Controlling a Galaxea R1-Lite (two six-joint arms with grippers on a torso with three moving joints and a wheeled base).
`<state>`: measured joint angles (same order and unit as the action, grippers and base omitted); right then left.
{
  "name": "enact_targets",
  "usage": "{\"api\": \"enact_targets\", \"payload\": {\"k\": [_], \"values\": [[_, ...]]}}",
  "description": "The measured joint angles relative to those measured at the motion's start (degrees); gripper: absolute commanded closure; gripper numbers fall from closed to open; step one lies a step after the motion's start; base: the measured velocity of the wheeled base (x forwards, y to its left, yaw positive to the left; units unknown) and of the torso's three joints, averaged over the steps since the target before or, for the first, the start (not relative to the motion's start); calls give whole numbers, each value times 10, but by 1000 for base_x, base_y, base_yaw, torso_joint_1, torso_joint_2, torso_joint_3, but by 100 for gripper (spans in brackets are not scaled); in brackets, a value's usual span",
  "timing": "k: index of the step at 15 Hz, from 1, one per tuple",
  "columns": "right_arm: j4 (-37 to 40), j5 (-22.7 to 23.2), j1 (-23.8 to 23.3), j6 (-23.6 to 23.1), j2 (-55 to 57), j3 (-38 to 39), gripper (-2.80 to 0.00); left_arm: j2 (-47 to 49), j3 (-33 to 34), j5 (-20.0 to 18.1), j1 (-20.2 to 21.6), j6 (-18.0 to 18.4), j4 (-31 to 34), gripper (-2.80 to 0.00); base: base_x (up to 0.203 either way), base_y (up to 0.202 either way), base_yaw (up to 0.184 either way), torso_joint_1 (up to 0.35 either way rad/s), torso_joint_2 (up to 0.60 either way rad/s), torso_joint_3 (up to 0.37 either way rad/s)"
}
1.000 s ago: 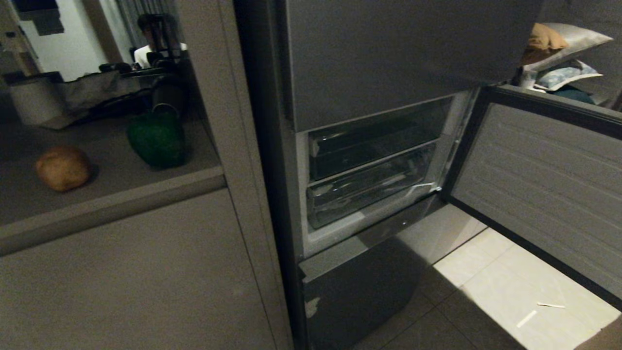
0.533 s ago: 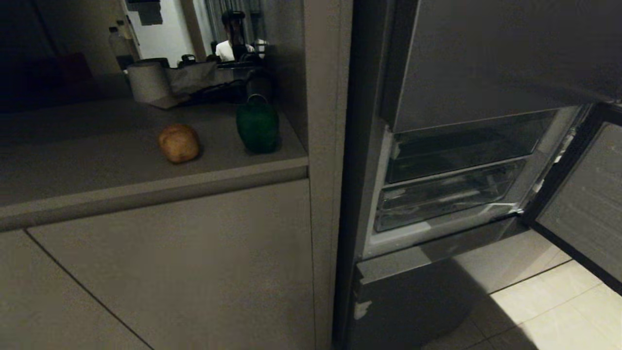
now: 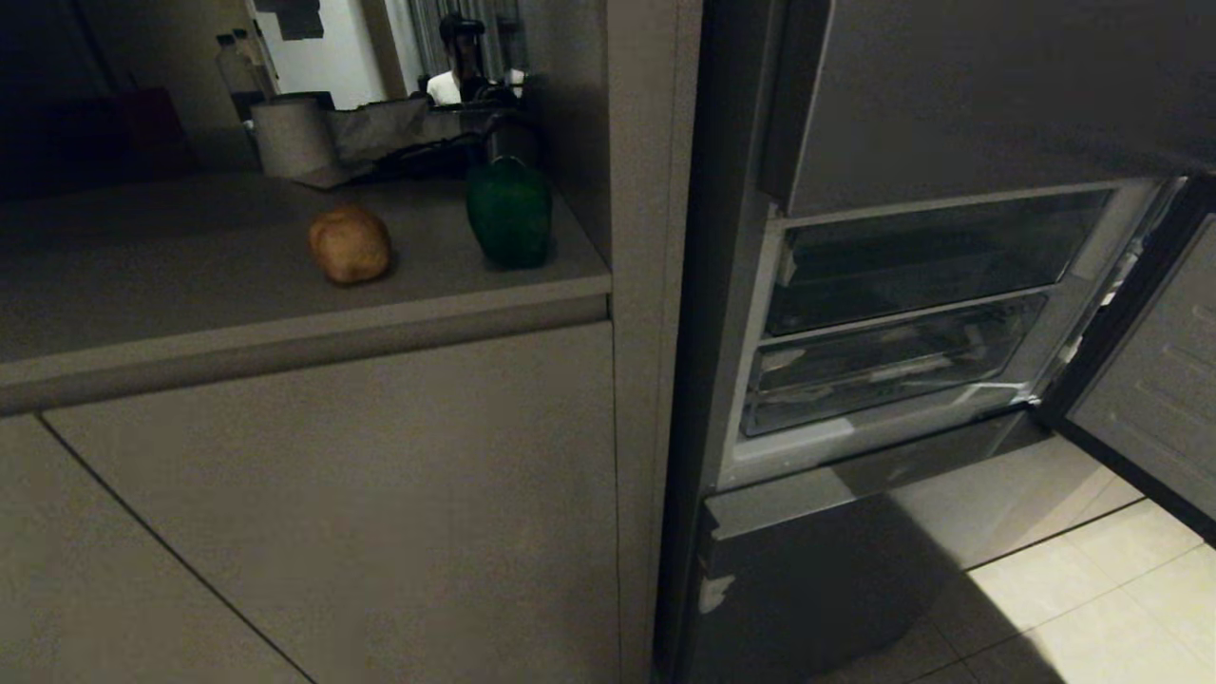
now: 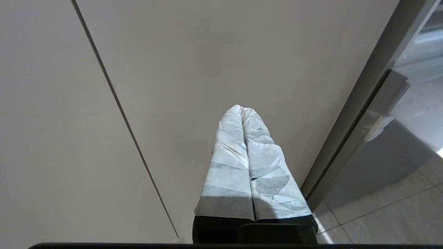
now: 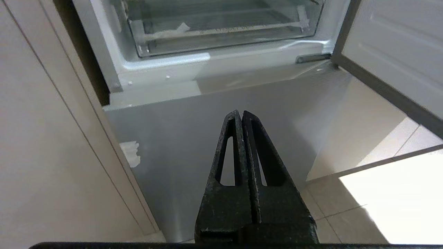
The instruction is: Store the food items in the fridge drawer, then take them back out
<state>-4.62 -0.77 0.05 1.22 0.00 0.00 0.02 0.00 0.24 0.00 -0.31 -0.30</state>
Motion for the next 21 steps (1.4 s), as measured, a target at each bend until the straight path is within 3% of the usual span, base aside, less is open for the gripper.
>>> {"api": "enact_targets", "payload": {"k": [11,14,18,21], "values": [[1,0,0,0,0,0,0,0,0,0,0,0,0,0,0,0,0,-196,486,288],[0,1,0,-4,0,0,0,0,0,0,0,0,-1,0,0,0,0,-34,96,59],[-5,8,0,-46,1,-4,0,0,0,0,0,0,0,0,0,0,0,-3,9,5],[4,45,1,-36,43,-75,0,0,0,0,0,0,0,0,0,0,0,0,0,0]]}}
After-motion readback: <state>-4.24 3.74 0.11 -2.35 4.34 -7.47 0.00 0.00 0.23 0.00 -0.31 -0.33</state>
